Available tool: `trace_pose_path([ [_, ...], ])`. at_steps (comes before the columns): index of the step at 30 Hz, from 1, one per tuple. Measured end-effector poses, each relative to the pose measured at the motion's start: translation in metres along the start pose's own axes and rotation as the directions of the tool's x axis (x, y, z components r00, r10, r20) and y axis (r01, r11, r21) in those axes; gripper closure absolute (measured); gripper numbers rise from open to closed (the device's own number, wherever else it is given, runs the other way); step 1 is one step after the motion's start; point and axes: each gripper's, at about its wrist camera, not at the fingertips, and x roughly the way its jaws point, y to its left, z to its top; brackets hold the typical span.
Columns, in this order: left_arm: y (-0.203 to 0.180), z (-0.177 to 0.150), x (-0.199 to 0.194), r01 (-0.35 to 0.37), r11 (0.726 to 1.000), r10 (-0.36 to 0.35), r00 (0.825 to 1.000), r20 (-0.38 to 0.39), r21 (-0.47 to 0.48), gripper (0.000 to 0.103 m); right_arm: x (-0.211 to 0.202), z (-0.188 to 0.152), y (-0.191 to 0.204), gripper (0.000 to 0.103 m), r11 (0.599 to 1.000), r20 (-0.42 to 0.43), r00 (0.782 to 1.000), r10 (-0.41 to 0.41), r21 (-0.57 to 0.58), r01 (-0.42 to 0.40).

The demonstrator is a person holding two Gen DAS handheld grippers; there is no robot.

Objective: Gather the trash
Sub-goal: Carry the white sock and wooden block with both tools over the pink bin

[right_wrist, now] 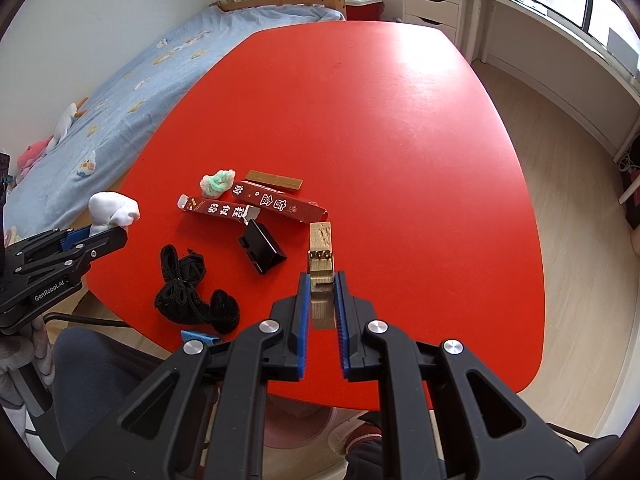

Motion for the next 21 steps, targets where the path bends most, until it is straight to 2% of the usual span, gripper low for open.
trace_pose_path([
  [9, -0.009, -0.019, -0.036, 0.044, 0.998, -0.048, 0.997, 0.068, 0.055, 0.074, -0.049, -0.017, 0.019, 0.092, 0.998, 0.083, 0.995, 0.050, -0.053, -0.046],
  [21, -0.021, -0.047, -0.068, 0.101, 0.988, -0.112, 0.989, 0.093, 0.116, 0.074, -0.092, -0.055, 0.041, 0.092, 0.990, 0.135, 0.985, 0.110, -0.105, -0.096],
])
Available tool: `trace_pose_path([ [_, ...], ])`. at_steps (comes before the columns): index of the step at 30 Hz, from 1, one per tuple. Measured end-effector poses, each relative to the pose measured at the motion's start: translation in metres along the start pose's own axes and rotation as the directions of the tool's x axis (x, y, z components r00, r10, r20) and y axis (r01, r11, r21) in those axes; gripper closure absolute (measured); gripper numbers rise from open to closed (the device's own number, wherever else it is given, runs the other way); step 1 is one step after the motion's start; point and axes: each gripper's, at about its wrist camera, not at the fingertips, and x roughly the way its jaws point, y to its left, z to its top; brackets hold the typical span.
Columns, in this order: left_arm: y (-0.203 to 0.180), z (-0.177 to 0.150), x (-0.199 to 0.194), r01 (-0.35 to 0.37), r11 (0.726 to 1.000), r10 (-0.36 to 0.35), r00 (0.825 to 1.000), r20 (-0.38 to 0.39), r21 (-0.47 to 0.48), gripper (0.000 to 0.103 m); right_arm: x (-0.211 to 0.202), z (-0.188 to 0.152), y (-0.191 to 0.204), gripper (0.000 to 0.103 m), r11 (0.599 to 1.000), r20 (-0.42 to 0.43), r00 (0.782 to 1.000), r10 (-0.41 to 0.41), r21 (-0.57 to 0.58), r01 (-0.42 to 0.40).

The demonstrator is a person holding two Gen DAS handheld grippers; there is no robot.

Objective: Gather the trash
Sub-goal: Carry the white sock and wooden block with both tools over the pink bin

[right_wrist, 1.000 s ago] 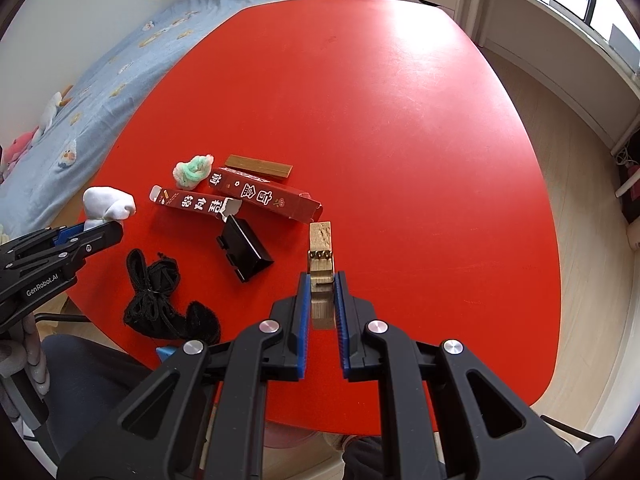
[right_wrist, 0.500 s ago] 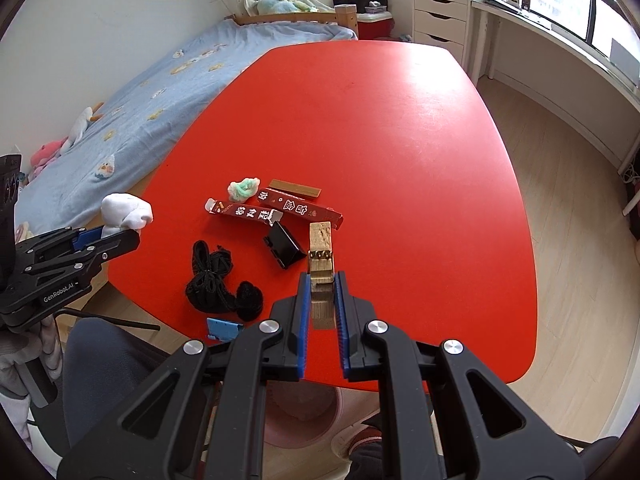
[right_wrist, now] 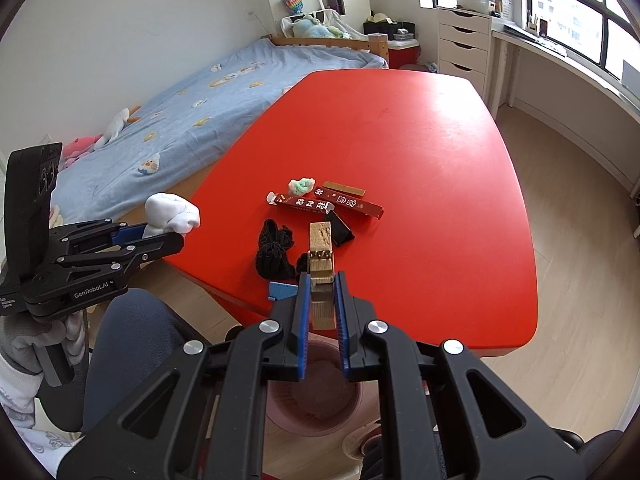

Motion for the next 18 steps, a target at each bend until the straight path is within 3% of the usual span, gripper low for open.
trace_pose_path([
  [18, -0.024, -0.054, -0.012, 0.092, 0.995, -0.089, 0.993, -0.081, 0.038, 0.074, -0.012, -0.055, 0.021, 0.091, 0.996, -0.071, 0.994, 0.085, -0.004, -0.085],
])
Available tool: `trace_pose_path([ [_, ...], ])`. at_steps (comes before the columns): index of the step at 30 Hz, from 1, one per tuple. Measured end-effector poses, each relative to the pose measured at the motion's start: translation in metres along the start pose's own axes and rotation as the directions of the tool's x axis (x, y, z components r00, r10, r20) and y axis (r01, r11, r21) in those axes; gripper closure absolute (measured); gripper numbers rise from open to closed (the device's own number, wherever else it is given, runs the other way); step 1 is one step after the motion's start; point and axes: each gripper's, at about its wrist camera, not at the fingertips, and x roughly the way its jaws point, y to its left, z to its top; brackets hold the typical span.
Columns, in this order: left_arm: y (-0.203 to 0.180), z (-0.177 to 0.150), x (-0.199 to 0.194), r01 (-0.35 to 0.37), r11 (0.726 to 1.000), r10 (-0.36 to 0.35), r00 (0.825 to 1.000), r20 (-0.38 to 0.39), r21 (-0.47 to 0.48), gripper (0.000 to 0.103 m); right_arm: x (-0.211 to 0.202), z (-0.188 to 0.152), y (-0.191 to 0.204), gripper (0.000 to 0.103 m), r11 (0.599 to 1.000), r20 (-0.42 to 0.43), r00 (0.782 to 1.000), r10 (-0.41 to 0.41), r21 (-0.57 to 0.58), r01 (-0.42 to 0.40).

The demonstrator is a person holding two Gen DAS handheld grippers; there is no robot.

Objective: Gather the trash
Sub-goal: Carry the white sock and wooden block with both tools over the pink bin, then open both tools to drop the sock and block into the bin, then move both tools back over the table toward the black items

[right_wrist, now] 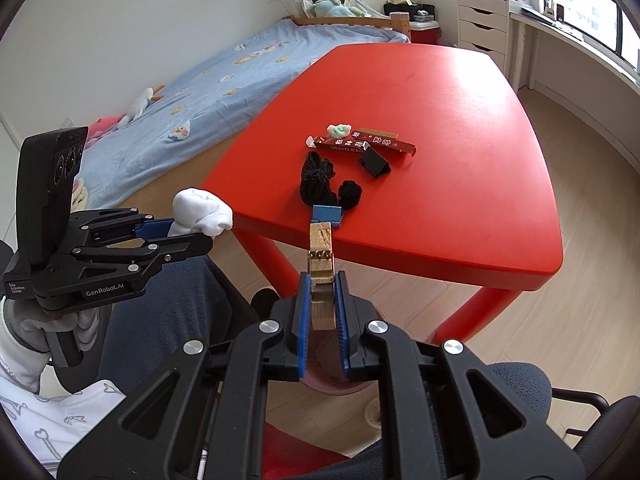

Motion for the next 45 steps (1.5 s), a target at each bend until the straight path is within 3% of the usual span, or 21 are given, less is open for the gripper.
trace_pose_path([
  [14, -0.008, -0.004, 0.001, 0.032, 0.999, -0.032, 0.999, -0.014, 0.003, 0.074, 0.003, -0.007, 0.003, 0.091, 0.999, -0.018, 0.999, 0.032, 0.003, -0.032],
  [17, -0.008, -0.003, 0.002, 0.042, 0.999, -0.042, 0.999, -0.019, -0.001, 0.067, 0.005, -0.007, 0.002, 0.089, 0.999, -0.024, 0.999, 0.043, 0.005, -0.043],
  [18, -0.007, -0.003, 0.002, 0.052, 0.999, -0.052, 0.998, -0.020, -0.005, 0.061, 0.006, -0.007, 0.002, 0.069, 0.999, -0.027, 0.999, 0.042, 0.002, -0.042],
  [19, -0.006, -0.003, 0.002, 0.053, 0.999, -0.053, 0.998, -0.015, -0.010, 0.042, 0.005, -0.008, 0.001, 0.053, 0.999, -0.024, 0.999, 0.035, 0.000, -0.035],
  [20, -0.005, -0.004, 0.001, 0.048, 0.999, -0.048, 0.999, -0.004, -0.015, 0.021, 0.005, -0.008, 0.000, 0.028, 1.000, -0.015, 0.999, 0.031, 0.003, -0.031],
  [24, 0.000, -0.003, 0.000, 0.009, 0.999, -0.008, 1.000, 0.014, -0.035, 0.009, 0.004, -0.009, -0.004, 0.008, 1.000, 0.001, 1.000, 0.002, 0.026, -0.002],
  [30, 0.009, -0.003, 0.001, -0.009, 0.998, 0.010, 1.000, 0.006, -0.069, 0.008, 0.008, -0.009, -0.007, 0.003, 0.999, -0.013, 1.000, -0.018, 0.040, 0.018],
  [45, 0.017, -0.002, 0.003, -0.003, 0.995, 0.003, 1.000, -0.002, -0.100, 0.008, 0.010, -0.010, -0.009, 0.003, 0.998, -0.018, 1.000, -0.017, 0.055, 0.018],
])
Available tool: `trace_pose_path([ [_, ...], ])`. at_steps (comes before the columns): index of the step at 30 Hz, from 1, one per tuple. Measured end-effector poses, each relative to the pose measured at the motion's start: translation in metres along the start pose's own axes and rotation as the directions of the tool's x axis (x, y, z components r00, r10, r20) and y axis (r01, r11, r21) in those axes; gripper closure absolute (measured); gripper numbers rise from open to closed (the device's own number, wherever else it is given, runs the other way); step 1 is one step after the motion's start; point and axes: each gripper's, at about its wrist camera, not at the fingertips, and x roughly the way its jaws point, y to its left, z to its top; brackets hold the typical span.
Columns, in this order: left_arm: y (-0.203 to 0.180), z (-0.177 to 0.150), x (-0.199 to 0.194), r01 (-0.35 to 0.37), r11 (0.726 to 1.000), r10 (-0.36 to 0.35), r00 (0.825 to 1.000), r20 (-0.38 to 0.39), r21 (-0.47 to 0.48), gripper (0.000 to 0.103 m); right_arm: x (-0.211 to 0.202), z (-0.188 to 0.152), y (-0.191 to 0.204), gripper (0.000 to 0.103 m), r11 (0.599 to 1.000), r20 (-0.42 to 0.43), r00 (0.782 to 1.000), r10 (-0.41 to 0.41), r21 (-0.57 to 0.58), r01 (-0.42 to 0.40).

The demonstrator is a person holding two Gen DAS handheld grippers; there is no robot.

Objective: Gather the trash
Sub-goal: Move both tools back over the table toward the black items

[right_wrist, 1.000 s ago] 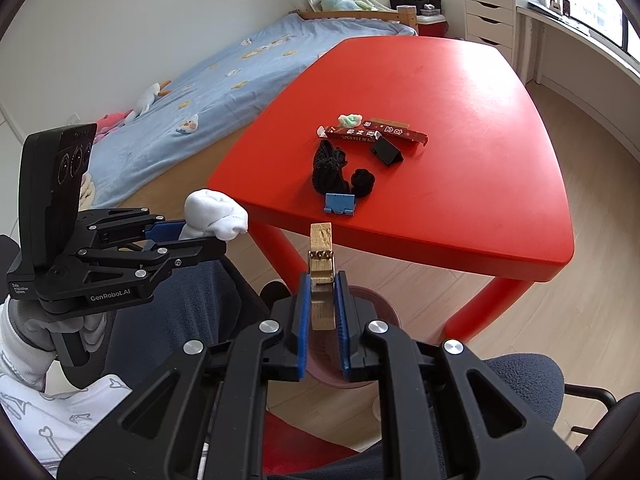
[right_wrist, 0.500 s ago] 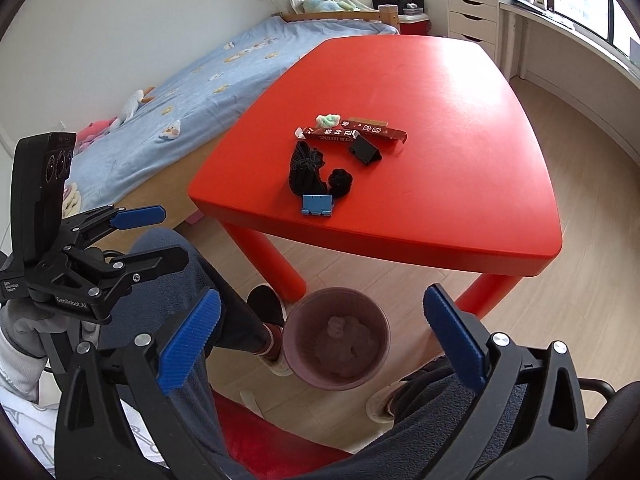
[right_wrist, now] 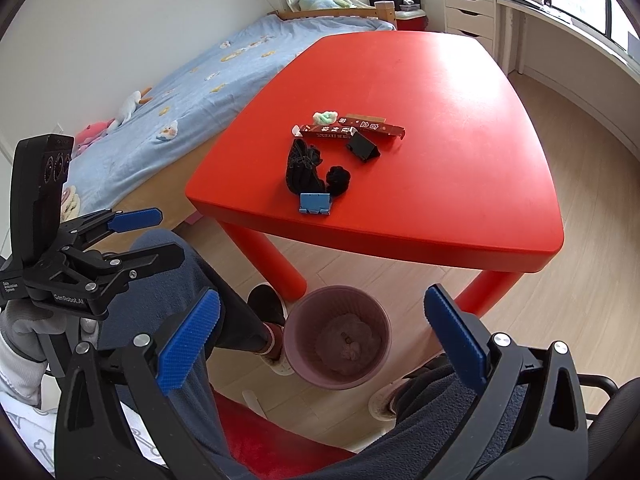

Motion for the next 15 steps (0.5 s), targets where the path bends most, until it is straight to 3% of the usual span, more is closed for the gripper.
trace_pose_path([
  [7, 0.003, 0.013, 0.000, 0.011, 1.000, -0.011, 1.000, 0.009, -0.015, 0.008, -0.001, 0.010, -0.005, 0.003, 1.000, 0.016, 1.000, 0.007, 0.008, -0.007],
  [15, 0.005, 0.043, 0.006, 0.008, 1.000, -0.008, 1.000, 0.013, -0.012, 0.008, -0.005, 0.048, -0.016, 0.003, 1.000, 0.063, 0.998, -0.006, -0.008, 0.006],
])
